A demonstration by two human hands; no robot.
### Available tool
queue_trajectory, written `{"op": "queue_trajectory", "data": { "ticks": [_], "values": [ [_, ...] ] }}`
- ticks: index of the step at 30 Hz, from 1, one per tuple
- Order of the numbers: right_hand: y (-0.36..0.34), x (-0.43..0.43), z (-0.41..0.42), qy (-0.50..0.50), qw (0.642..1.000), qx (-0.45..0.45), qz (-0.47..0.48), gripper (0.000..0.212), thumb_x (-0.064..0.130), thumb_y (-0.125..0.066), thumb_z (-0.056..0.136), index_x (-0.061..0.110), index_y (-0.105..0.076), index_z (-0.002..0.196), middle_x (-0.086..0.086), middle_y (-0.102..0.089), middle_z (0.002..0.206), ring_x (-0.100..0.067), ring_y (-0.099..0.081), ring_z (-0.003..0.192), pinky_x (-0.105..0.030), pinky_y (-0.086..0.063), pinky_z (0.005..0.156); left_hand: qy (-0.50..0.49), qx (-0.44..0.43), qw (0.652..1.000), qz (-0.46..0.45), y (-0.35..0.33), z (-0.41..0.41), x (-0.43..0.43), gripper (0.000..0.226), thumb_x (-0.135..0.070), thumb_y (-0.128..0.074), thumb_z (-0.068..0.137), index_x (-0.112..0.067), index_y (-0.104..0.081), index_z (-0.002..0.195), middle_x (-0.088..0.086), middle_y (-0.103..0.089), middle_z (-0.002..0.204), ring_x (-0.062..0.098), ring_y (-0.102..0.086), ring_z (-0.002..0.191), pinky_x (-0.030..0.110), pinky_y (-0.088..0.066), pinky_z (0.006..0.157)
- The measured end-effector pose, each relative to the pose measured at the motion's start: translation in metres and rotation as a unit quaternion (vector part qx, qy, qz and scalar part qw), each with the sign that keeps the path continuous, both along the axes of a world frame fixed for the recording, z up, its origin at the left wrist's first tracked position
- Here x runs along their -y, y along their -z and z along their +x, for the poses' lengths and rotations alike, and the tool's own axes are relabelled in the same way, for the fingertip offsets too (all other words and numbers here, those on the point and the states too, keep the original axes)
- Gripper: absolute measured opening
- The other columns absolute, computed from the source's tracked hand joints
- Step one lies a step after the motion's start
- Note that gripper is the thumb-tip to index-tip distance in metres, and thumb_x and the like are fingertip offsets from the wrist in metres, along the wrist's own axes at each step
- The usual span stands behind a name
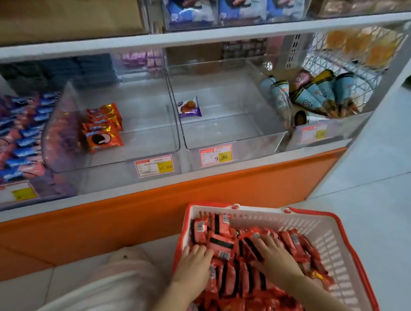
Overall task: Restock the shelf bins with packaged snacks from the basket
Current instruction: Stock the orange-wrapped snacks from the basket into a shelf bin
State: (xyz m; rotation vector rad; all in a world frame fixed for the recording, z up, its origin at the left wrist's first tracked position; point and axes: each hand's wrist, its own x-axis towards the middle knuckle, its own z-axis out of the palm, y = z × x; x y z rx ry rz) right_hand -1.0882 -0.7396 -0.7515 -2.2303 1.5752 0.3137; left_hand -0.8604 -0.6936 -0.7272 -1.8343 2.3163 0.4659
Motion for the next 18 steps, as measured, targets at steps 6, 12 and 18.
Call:
{"op": "queue_trajectory", "data": {
  "ticks": [6,12,18],
  "values": [
    [-0.011,0.003,0.012,0.024,0.999,-0.031,-0.018,0.067,0.038,-0.054,0.093,0.020,-0.018,0.147,-0.006,-0.028,0.149,-0.030,-0.020,0.140,-0.038,-0.024,0.113,0.009,0.058,0.998,0.039,0.005,-0.014,-0.005,0.044,-0.027,-0.050,0.094,-0.014,-0.038,0.134,0.006,-0.044,0.135,0.026,-0.037,0.126,0.038,-0.025,0.106],
    [-0.036,0.001,0.018,0.121,0.974,0.189,-0.001,0.039,0.033,-0.043,0.097,0.020,-0.034,0.132,0.002,-0.048,0.127,-0.020,-0.043,0.120,-0.031,-0.040,0.097,0.063,0.048,0.994,0.077,-0.013,-0.016,-0.002,0.046,-0.021,-0.059,0.090,-0.011,-0.047,0.133,0.010,-0.041,0.137,0.028,-0.033,0.127,0.038,-0.023,0.106],
    [-0.100,0.014,0.034,0.106,0.943,0.315,-0.010,0.019,0.030,-0.035,0.101,0.027,-0.048,0.114,0.008,-0.061,0.090,-0.002,-0.056,0.070,-0.021,-0.045,0.061,-0.036,-0.077,0.993,-0.084,-0.091,0.015,0.014,0.044,-0.036,-0.054,0.093,-0.027,-0.043,0.134,-0.011,-0.047,0.134,0.011,-0.037,0.124,0.022,-0.026,0.100]
  ]
}}
